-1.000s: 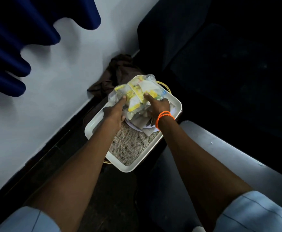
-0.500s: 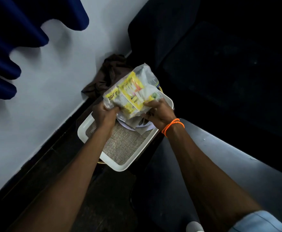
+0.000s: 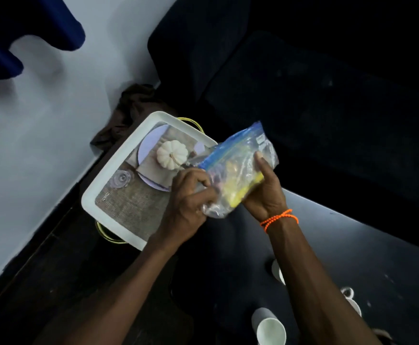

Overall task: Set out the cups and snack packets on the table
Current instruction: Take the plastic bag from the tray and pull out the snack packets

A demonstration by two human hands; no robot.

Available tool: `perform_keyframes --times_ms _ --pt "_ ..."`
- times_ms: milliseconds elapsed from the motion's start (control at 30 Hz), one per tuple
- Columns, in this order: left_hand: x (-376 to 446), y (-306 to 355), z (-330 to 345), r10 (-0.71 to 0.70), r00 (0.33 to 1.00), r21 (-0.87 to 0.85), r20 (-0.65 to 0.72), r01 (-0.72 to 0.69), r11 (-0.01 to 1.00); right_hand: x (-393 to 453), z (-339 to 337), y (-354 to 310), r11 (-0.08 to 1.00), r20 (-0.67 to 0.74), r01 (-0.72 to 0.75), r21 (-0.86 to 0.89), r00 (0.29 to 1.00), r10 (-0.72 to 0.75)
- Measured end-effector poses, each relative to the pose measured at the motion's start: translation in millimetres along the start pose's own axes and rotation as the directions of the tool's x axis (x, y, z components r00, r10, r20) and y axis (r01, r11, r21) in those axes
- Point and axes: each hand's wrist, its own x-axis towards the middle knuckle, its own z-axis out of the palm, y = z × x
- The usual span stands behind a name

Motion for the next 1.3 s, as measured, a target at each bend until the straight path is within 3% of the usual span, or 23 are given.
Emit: perform_keyframes --times_ms 67,100,133,200,267,400,500,633,767,867,967,1100,1233,1300 --pt "-6 15 14 -0.047 0.987 -0.115 0.154 0.065 0.991 -16 -16 -10 0.998 -0.141 0.026 -0.061 0.989 -0.035" --pt "-9 19 19 -0.132 0.957 -0.242 0.260 0.197 0.950 -23 -28 -15 0.995 -0.212 0.023 -0.099 0.976 -0.044" --pt "-11 22 21 -0.224 0.896 -0.374 0.384 0.373 0.849 -29 -40 -19 0.989 -0.278 0.021 -0.149 0.959 -0.063" --pt "-11 22 23 -0.338 0.741 -0.544 0.580 0.661 0.516 -39 -58 -24 0.964 -0.364 0.022 -0.265 0.923 -0.121" --pt "-9 17 32 -0.486 0.602 -0.558 0.634 0.791 0.251 -47 -69 -20 0.942 -0.385 0.004 -0.335 0.912 -0.140" --pt "-6 14 59 -0.682 0.375 -0.337 0.629 0.921 0.195 -55 -75 3 0.947 -0.294 -0.101 -0.304 0.956 0.007" --pt "-4 17 67 -0.689 0.294 -0.259 0.663 0.953 0.157 -61 -80 16 0.942 -0.290 -0.059 -0.330 0.956 -0.042" --pt "-2 32 67 -0.607 0.320 -0.282 0.728 0.946 0.161 -76 -68 28 0.844 -0.351 0.070 -0.532 0.889 -0.295" --pt "2 55 71 -0.546 0.377 -0.172 0.748 0.905 0.388 -87 -46 37 0.710 -0.318 0.114 -0.694 0.837 -0.445" --pt "4 74 73 -0.557 0.409 -0.134 0.723 0.874 0.467 -93 -45 38 0.665 -0.350 0.072 -0.744 0.805 -0.479" --pt "8 84 69 -0.661 0.498 -0.108 0.562 0.836 0.538 -98 -53 30 0.616 -0.369 0.049 -0.786 0.763 -0.530" --pt "16 87 42 -0.725 0.662 -0.097 0.192 0.747 0.657 -110 -57 10 0.441 -0.355 -0.028 -0.897 0.642 -0.680" --pt "19 90 22 -0.732 0.680 -0.068 0.032 0.732 0.677 -128 -42 3 0.304 -0.278 -0.046 -0.952 0.548 -0.789" --pt "17 95 22 -0.727 0.686 -0.075 0.033 0.727 0.682 -138 -28 7 0.124 -0.107 0.004 -0.992 0.476 -0.873"
